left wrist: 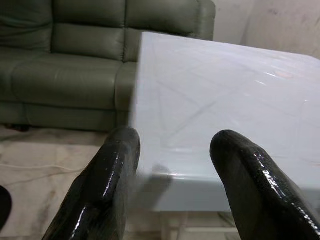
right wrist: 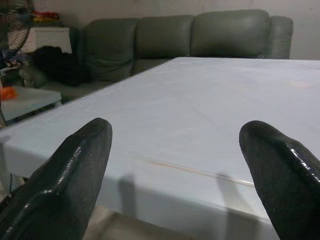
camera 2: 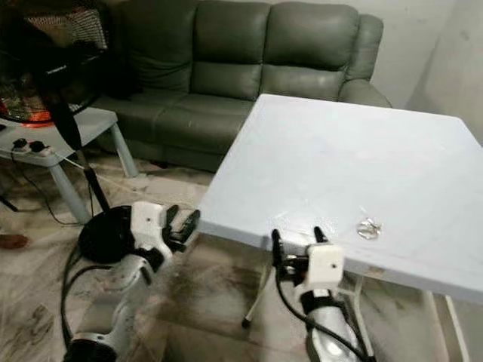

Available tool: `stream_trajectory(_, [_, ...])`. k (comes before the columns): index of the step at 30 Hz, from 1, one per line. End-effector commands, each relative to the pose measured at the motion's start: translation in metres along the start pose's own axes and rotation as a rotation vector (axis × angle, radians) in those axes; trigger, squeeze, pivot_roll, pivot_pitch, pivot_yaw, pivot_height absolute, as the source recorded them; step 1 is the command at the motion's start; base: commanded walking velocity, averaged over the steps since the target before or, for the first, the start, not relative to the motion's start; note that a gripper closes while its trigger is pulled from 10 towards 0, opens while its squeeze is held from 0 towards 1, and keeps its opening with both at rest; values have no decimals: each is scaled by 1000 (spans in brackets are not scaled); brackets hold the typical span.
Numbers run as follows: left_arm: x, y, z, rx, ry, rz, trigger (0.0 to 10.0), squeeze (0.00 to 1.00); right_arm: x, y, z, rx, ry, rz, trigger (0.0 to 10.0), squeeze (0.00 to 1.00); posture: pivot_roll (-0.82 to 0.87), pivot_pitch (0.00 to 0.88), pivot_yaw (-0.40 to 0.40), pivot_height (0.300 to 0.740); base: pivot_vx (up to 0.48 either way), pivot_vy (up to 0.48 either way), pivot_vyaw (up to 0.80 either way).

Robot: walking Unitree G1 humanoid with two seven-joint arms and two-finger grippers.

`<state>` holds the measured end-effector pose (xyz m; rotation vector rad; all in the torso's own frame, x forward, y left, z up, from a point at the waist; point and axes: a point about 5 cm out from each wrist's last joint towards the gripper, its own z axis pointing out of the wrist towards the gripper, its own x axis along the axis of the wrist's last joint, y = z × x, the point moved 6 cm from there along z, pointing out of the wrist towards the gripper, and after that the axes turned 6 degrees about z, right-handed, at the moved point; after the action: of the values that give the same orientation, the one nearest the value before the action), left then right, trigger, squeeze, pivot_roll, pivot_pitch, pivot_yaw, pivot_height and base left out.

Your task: Hang keys on a hook

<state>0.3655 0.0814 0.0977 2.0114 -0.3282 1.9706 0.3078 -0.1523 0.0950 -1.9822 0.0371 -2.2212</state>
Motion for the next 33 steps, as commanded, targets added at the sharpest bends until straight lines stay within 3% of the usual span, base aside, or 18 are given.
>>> stream_trajectory(1, [4,7,2,-21,6,3,10000,0,4,5,1,-13,11,-6,10000,0,-86,0,0,740,0,-307,0])
stream_trajectory(8, [5,7,3,-18,10,-3,10000,0,4,5,1,-13,11,-6,10000,0,-86,0,-1,740,0,-306,0])
stream_trajectory(13, [3,7,2,-11,11,-57,10000,0,4,5,1,-11,11,-6,10000,0,-86,0,0,740,0,0,0])
stream_trajectory(33, [5,8,2,-17,20,-69,10000,0,5,4,1,-2,10,-7,10000,0,-87,0,-2,740,0,0,0])
